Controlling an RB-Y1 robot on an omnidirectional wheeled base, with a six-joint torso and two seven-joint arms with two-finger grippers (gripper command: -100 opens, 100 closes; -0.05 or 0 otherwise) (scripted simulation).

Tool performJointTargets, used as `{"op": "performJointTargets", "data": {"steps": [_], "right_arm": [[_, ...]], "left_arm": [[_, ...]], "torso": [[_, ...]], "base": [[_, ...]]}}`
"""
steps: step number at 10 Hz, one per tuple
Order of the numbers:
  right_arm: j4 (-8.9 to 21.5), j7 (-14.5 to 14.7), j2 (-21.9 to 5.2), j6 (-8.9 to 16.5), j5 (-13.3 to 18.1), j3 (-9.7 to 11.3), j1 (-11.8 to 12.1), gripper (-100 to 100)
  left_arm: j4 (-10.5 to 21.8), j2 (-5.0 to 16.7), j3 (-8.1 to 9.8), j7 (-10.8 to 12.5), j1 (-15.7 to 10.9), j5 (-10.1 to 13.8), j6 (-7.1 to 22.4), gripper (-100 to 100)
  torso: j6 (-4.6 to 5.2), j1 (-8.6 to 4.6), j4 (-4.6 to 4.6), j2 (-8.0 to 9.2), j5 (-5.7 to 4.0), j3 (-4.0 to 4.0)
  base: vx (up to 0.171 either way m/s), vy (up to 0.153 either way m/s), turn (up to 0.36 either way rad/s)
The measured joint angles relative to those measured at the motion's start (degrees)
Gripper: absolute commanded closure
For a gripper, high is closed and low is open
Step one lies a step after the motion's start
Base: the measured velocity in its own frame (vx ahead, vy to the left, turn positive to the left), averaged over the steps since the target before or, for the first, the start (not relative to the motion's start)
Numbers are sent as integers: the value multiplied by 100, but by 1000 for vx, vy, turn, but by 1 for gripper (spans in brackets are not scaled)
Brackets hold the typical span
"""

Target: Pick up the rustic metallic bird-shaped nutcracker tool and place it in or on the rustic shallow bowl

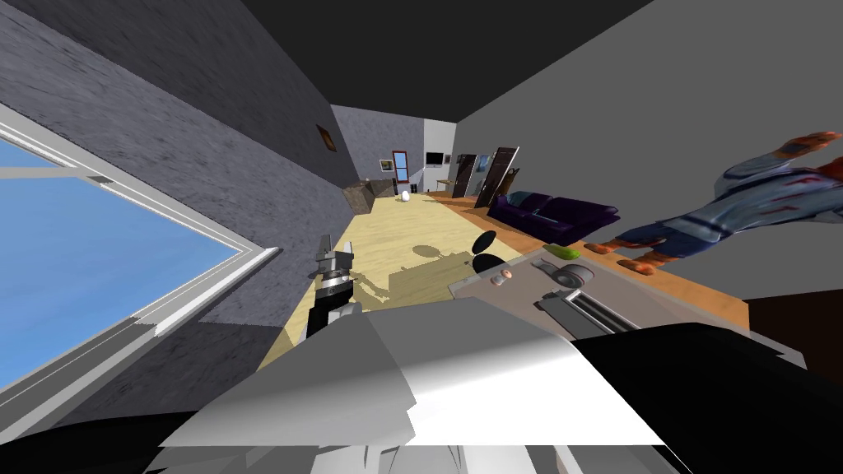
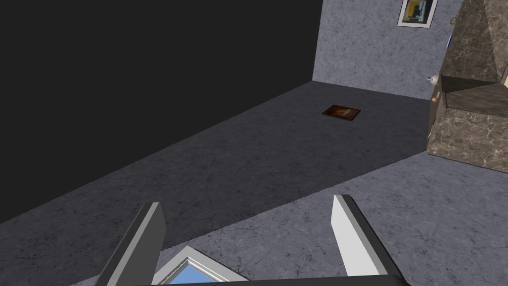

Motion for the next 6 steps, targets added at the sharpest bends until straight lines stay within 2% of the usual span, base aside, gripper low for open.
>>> {"op": "performJointTargets", "data": {"steps": [3, 4, 5, 6], "right_arm": [[-442, -11, -402, 121, -19, 98, 23, 100], [-483, -70, -456, 132, 37, 119, 19, 100], [-486, -88, -459, 133, 44, 119, 17, 0], [-486, -87, -458, 133, 43, 119, 17, 100]], "left_arm": [[0, 0, 0, 0, 0, 0, 0, 0], [0, 0, 0, 0, 0, 0, 0, 0], [0, 0, 0, 0, 0, 0, 0, 0], [0, 0, 0, 0, -1, 0, 0, 0]], "torso": [[-7, 16, -3, -11, 5, -7], [-9, 8, -3, -9, 3, -6], [-9, -2, -3, -5, 1, -4], [-9, -9, -2, -3, 0, -3]], "base": [[29, 65, -36], [6, 17, -2], [0, 0, 0], [-3, 105, -54]]}}
